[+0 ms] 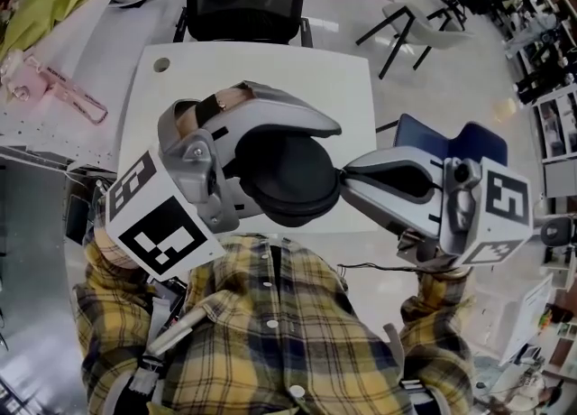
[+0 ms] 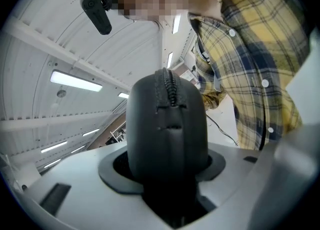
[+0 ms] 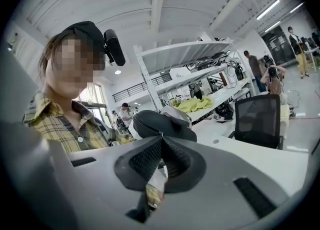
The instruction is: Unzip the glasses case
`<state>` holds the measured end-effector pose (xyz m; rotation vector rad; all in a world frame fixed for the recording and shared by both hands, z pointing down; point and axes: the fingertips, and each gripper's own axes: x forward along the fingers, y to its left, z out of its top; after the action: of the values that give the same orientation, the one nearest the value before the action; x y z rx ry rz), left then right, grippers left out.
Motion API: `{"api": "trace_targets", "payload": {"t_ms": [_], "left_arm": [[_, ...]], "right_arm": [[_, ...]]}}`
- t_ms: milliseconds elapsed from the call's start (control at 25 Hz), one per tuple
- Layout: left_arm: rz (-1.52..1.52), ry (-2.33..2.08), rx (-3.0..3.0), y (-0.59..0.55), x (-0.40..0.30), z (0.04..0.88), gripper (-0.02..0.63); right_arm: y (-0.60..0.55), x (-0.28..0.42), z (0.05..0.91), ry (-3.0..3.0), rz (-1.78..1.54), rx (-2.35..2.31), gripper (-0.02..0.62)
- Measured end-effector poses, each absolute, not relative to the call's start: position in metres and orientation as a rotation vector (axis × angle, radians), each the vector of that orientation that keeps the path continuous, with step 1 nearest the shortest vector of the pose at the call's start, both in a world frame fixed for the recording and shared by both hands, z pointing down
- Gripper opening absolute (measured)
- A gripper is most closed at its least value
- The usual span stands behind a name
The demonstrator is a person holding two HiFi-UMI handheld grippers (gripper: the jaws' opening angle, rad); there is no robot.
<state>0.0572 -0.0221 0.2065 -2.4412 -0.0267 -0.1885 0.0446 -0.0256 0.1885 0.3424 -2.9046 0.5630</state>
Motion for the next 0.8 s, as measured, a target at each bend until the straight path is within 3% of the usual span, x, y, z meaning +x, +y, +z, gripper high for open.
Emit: {"api": "trace_targets", "payload": {"t_ms": [800], "left_arm": [[-0.007,-0.186,-2.617,-0.009,0.043,0.186,0.247]], "right_arm": [[-0.030,0.033,0.203,-2.851,0.627,0.166,-0.002]]}}
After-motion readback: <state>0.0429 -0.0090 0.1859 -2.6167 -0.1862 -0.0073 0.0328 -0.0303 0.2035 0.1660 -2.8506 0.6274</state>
